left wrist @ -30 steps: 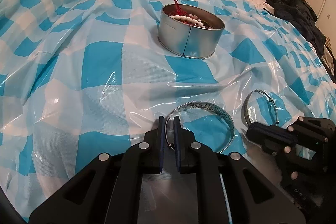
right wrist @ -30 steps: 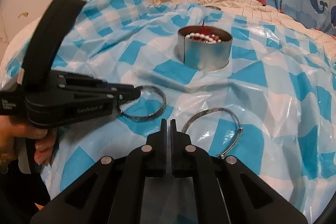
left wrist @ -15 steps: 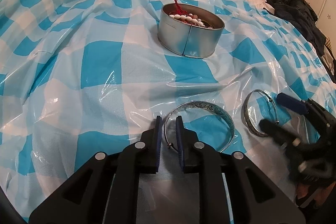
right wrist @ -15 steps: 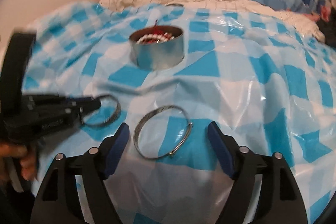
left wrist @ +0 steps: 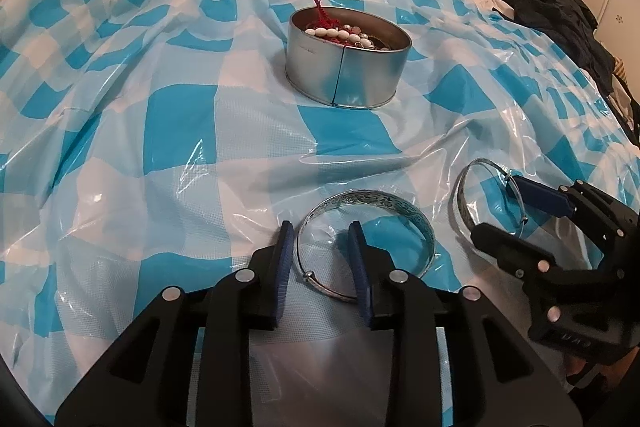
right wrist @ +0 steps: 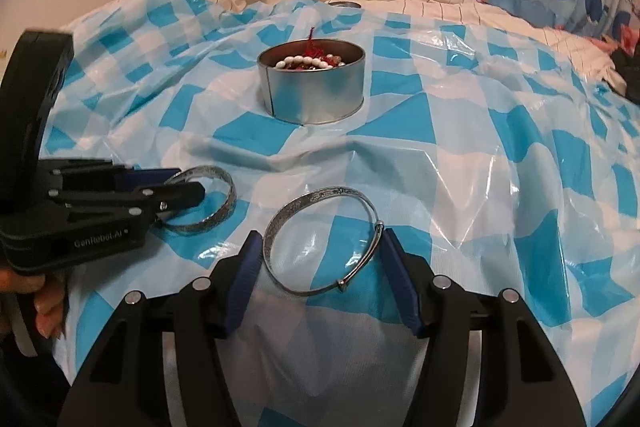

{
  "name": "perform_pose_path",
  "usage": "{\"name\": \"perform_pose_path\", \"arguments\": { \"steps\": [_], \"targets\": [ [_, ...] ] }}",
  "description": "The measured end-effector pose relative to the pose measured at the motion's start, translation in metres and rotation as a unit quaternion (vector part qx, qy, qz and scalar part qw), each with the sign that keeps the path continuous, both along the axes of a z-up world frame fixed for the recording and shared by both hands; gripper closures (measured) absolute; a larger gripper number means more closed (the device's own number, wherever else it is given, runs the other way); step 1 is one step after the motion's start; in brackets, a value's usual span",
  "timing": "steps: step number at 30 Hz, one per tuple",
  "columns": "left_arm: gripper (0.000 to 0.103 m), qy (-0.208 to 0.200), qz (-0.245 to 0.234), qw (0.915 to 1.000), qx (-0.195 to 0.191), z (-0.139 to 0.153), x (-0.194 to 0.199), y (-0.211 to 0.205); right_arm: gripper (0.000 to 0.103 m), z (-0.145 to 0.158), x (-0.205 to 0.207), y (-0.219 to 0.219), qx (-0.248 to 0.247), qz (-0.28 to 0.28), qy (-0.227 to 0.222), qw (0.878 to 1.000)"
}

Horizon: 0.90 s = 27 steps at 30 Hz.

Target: Organize jewelry

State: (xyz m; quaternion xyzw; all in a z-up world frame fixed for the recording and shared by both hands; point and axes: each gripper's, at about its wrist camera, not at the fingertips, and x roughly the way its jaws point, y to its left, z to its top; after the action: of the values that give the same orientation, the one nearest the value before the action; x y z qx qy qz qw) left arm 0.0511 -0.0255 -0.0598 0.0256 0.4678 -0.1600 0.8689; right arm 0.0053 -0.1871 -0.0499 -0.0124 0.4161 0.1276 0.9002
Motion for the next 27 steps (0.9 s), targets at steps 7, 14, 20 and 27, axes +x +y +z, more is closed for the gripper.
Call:
{"name": "perform_pose_path", "arguments": {
  "steps": [7, 14, 20, 27],
  "targets": [
    [0.096, -0.014, -0.006, 0.9999, -0.004, 0.007, -0.002, 0.001, 0.044, 0.002, 0.002, -0.004, 0.024, -0.006, 0.004, 1.0],
    [0.097, -0.024, -0.008, 0.9997, -0.004, 0.012, -0.002, 0.001, 0.044, 0.002, 0.002, -0.005, 0.029, -0.007, 0.005, 1.0],
    [0.097, -0.031, -0.009, 0.9995, -0.002, 0.014, -0.003, 0.001, 0.044, 0.002, 0.003, -0.006, 0.031, -0.007, 0.006, 0.999],
    [0.097, -0.042, -0.007, 0.9991, -0.001, 0.019, -0.003, 0.002, 0.044, 0.003, 0.003, -0.006, 0.033, -0.007, 0.005, 0.999]
  ]
}}
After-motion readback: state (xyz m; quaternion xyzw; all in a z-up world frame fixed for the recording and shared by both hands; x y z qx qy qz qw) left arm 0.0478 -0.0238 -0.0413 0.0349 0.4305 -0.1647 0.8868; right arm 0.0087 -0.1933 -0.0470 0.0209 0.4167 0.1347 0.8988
